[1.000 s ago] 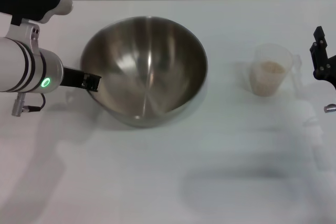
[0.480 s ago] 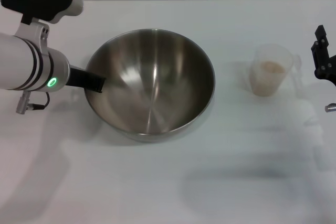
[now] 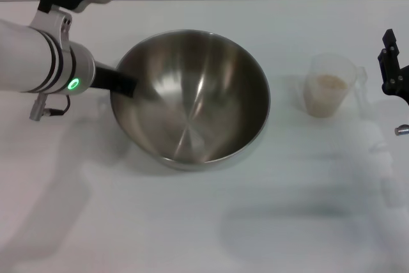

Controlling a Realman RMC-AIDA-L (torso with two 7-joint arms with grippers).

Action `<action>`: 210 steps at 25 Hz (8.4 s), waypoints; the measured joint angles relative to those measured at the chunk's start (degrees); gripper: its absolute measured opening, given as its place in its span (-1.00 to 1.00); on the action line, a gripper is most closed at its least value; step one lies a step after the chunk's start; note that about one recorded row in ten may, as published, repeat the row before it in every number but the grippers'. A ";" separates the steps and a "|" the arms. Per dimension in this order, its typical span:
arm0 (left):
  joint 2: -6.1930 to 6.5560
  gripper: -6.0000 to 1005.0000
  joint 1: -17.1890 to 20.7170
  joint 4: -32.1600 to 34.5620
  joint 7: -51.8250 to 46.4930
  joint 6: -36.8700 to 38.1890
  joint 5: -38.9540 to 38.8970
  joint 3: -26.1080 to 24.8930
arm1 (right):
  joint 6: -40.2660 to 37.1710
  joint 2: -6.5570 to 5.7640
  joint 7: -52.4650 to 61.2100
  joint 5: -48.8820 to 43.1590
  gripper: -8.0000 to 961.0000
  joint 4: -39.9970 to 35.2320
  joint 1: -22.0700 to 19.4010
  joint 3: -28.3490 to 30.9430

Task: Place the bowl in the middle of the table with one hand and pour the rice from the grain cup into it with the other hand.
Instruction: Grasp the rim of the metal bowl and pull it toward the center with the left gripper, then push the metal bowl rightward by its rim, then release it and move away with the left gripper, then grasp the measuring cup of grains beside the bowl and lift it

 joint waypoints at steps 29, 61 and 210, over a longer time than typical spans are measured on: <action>-0.09 -0.96 -4.05 0.90 10.42 2.81 -8.87 -6.43 | 0.11 0.18 0.00 0.00 0.01 0.29 0.51 0.13; -0.17 -0.96 -4.86 9.57 10.55 16.61 -10.01 0.12 | 0.00 0.19 0.00 0.00 0.01 0.41 0.62 0.05; -0.40 0.61 -3.63 63.48 -10.20 113.36 -0.64 1.51 | 9.80 0.26 0.79 0.61 0.01 6.71 -6.55 0.54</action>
